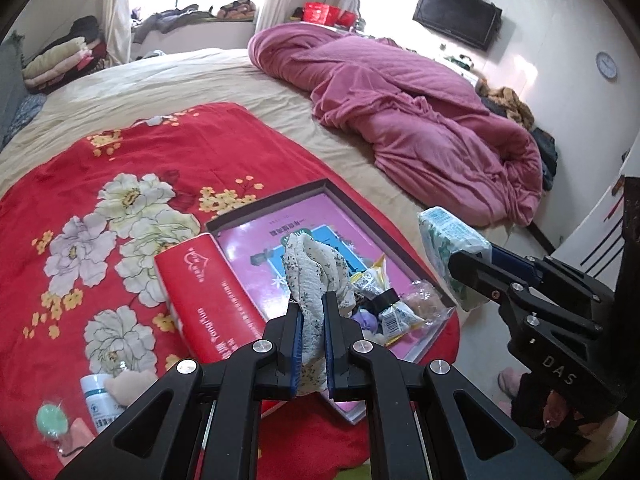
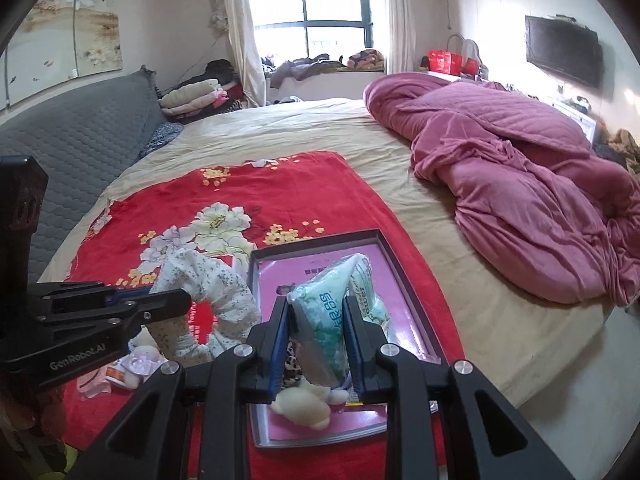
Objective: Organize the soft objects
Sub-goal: 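Lower the scrunchie and packet with both tools onto the pink book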
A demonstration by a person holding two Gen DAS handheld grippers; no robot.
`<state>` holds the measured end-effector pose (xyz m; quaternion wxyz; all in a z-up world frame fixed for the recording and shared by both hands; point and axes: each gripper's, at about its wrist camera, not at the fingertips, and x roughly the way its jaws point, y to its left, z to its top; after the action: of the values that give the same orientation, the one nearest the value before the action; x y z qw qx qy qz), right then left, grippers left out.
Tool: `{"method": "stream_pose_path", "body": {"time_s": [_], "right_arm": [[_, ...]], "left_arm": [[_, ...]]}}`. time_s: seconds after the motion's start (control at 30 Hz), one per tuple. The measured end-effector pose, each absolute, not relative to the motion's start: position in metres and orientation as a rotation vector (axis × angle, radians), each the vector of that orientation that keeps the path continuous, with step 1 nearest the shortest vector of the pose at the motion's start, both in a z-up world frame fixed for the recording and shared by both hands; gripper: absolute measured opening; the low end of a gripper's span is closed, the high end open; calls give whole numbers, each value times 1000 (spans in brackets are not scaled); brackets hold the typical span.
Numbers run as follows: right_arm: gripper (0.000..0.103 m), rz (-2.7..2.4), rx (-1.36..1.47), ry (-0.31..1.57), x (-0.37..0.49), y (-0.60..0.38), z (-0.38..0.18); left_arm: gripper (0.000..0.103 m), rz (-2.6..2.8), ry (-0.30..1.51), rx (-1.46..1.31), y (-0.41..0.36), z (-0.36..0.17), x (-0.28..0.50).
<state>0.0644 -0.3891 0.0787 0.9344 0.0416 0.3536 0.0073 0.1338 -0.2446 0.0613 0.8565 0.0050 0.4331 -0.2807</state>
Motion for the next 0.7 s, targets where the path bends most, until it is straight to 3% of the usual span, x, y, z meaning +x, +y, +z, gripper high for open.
{"method": "stream_pose_path", "body": {"time_s": [0.7], "right_arm": [[26, -57, 63, 784, 90, -431, 49]], "left_arm": [[9, -555, 997, 66, -297, 13, 174]]}}
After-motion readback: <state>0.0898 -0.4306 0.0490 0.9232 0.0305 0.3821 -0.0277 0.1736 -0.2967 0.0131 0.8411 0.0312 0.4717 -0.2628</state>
